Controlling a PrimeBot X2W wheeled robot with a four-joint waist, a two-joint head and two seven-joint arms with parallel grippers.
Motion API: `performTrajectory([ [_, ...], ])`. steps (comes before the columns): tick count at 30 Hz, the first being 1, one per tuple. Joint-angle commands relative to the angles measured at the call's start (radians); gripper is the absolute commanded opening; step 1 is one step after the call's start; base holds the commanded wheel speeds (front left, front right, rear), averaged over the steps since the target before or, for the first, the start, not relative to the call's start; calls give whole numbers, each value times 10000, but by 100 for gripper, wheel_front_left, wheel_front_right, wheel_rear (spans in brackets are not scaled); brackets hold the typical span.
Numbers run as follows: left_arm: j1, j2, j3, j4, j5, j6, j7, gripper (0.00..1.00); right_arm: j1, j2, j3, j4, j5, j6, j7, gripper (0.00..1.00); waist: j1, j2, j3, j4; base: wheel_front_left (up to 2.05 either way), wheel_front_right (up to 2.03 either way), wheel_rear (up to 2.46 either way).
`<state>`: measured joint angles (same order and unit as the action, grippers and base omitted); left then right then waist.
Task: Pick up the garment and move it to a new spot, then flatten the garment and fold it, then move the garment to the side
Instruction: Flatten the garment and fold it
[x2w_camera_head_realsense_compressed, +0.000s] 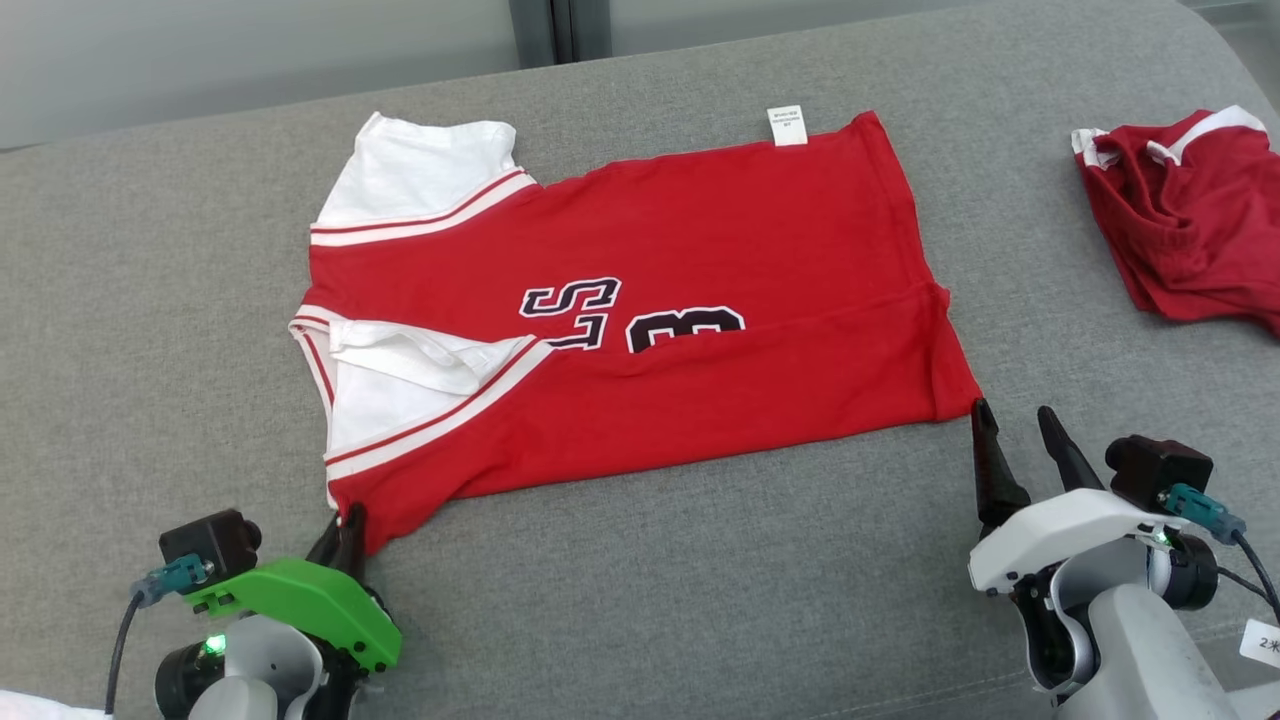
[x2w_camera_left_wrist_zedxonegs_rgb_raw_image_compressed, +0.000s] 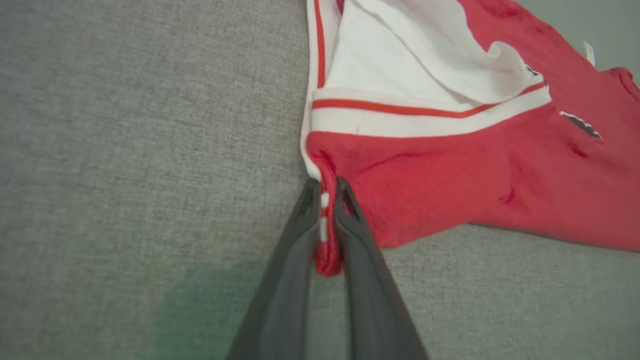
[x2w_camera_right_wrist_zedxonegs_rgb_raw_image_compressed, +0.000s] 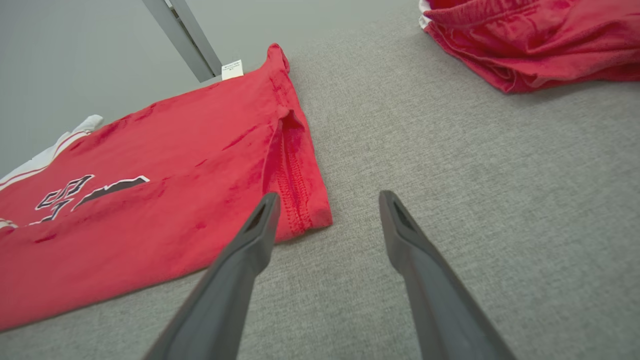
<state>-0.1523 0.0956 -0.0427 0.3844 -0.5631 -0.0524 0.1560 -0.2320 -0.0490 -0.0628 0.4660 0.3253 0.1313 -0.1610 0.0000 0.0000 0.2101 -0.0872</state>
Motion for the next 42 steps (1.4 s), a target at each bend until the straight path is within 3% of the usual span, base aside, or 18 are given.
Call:
performTrajectory([
  [1, 131, 3, -66, -90, -51, -40, -46, 0, -158, -28, -67, 112, -65, -12, 119, 100, 0, 0, -24, 69, 0, 0, 0],
  [13, 327, 47, -347, -1470, 141, -23, -179, 0, -1138, -34, 104, 1401, -502, -12, 1160, 100, 0, 0, -119, 406, 0, 0, 0],
  [19, 452, 44, -457, -1978, 189, 93, -29, 0, -1506, -29, -382, 2331, -1147, -12, 1399, 100, 0, 0, -229, 510, 0, 0, 0],
  [20, 480, 44, -476, -2048, 188, 97, -16, 0, -1555, -29, -470, 2479, -1230, -14, 1400, 89, 0, 0, -251, 517, 0, 0, 0],
  [22, 551, 53, -495, -2119, 177, 122, 9, 0, -1645, -26, -559, 2715, -1259, -14, 1395, 48, 0, 0, -290, 520, 0, 0, 0],
  [25, 663, 81, -500, -2203, 140, 162, 38, 0, -1787, -25, -502, 2981, -1078, -12, 1368, 18, 0, 0, -355, 493, 0, 0, 0],
  [26, 682, 89, -499, -2224, 132, 168, 39, 0, -1838, -26, -490, 3033, -1047, -14, 1345, 0, 0, 0, -374, 481, 0, 0, 0],
  [35, 915, 286, -483, -2933, 170, 206, 17, 0, -1818, -31, -467, 2475, -758, -14, 1038, 0, 0, 0, -601, 445, 0, 0, 0],
  [42, 1899, 660, -480, -4400, 200, 285, 353, 0, -326, -32, -375, 38, -379, -14, 1737, 0, 0, 0, -831, 363, 0, 0, 0],
])
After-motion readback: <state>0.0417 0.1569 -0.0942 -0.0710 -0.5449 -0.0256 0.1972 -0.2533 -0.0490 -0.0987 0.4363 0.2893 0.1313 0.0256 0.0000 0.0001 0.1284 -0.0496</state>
